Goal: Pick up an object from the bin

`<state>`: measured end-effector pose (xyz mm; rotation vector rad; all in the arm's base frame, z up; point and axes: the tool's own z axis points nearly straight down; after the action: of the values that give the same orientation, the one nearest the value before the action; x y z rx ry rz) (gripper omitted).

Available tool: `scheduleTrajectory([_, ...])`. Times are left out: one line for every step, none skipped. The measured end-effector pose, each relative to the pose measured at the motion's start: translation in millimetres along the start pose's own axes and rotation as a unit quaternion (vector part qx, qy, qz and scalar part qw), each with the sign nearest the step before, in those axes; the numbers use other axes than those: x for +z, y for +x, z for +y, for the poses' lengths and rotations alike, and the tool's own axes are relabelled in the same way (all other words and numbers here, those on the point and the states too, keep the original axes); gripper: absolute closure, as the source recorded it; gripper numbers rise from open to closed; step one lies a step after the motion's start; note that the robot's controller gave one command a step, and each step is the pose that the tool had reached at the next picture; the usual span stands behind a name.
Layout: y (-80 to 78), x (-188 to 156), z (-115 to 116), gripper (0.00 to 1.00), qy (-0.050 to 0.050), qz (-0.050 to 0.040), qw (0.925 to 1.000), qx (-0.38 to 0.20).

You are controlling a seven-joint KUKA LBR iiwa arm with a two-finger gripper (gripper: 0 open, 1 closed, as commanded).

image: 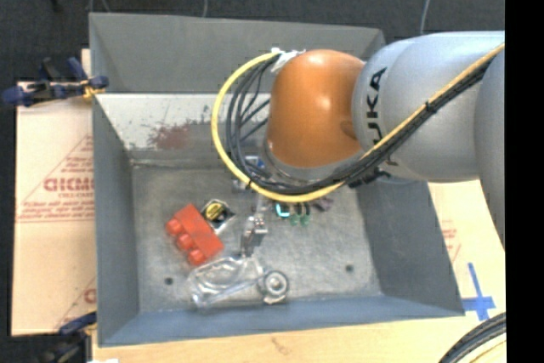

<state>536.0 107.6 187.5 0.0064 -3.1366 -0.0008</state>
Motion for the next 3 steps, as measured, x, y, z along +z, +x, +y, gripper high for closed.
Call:
scheduleTrajectory([-41.5, 107.2, 24.0, 0.0, 0.001, -0.0012, 0.998, -0.063])
scheduleTrajectory([-24.7, 112.3, 57.5, 0.0, 0.002, -0.0105, 0.9761, -0.217])
scheduleTrajectory([-24.8, 111.8, 58.3, 1.0, 0.0, -0.0109, 0.9767, -0.215])
